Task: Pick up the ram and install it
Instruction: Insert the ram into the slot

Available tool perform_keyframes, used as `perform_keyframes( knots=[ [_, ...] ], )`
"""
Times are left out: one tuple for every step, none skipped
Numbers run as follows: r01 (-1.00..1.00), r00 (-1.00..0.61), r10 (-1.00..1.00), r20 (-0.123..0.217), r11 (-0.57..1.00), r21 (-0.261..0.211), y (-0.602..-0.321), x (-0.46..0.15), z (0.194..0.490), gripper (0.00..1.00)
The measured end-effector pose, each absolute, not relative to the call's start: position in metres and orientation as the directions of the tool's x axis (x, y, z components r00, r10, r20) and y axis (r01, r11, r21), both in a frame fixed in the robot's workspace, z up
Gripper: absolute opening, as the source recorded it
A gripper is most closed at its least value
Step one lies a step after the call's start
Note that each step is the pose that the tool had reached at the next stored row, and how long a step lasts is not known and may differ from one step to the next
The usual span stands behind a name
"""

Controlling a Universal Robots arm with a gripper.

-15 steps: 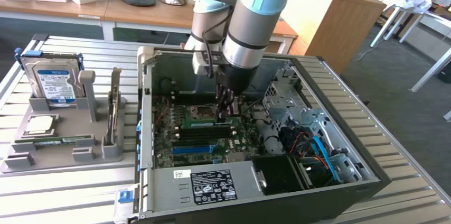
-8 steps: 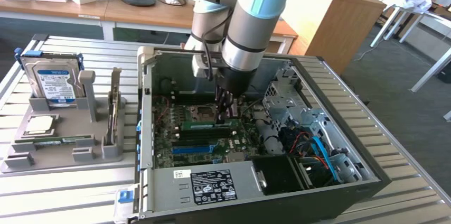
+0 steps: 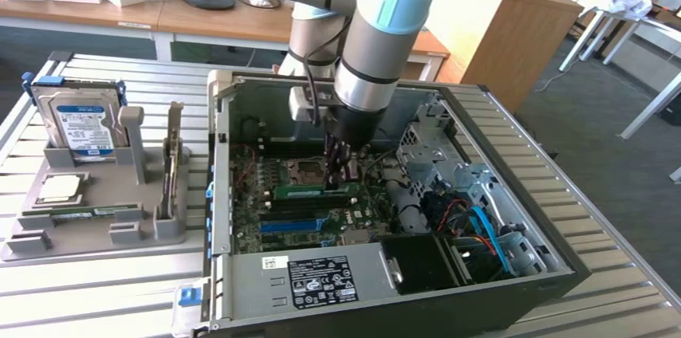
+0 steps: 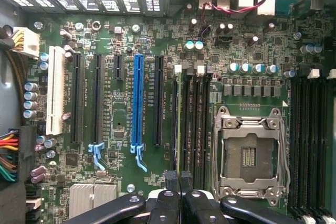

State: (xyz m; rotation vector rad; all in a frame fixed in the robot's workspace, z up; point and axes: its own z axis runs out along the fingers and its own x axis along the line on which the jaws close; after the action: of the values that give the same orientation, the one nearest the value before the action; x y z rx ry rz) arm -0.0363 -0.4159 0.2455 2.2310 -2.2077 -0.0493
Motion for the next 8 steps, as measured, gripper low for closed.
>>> perform_keyframes(
  knots=[
    [-1.0,0.01,-1.0,-0.021,-0.011,0.024,-0.4159,-0.0363,0.2448,0.11],
    [-1.0,0.01,-1.0,-0.021,-0.011,0.023,-0.416,-0.0364,0.2442,0.11],
    [-1.0,0.01,-1.0,-0.02,-0.011,0.023,-0.416,-0.0364,0.2439,0.11],
    [-1.0,0.01,-1.0,-0.02,-0.011,0.023,-0.416,-0.0364,0.2439,0.11],
    [-1.0,0.01,-1.0,-0.02,-0.011,0.023,-0.416,-0.0364,0.2439,0.11],
    [-1.0,0.01,-1.0,-0.02,-0.011,0.023,-0.416,-0.0364,0.2439,0.11],
    [-1.0,0.01,-1.0,-0.02,-0.011,0.023,-0.4159,-0.0364,0.2439,0.11],
    [-1.0,0.01,-1.0,-0.021,-0.011,0.023,-0.4159,-0.0364,0.2438,0.11]
  ],
)
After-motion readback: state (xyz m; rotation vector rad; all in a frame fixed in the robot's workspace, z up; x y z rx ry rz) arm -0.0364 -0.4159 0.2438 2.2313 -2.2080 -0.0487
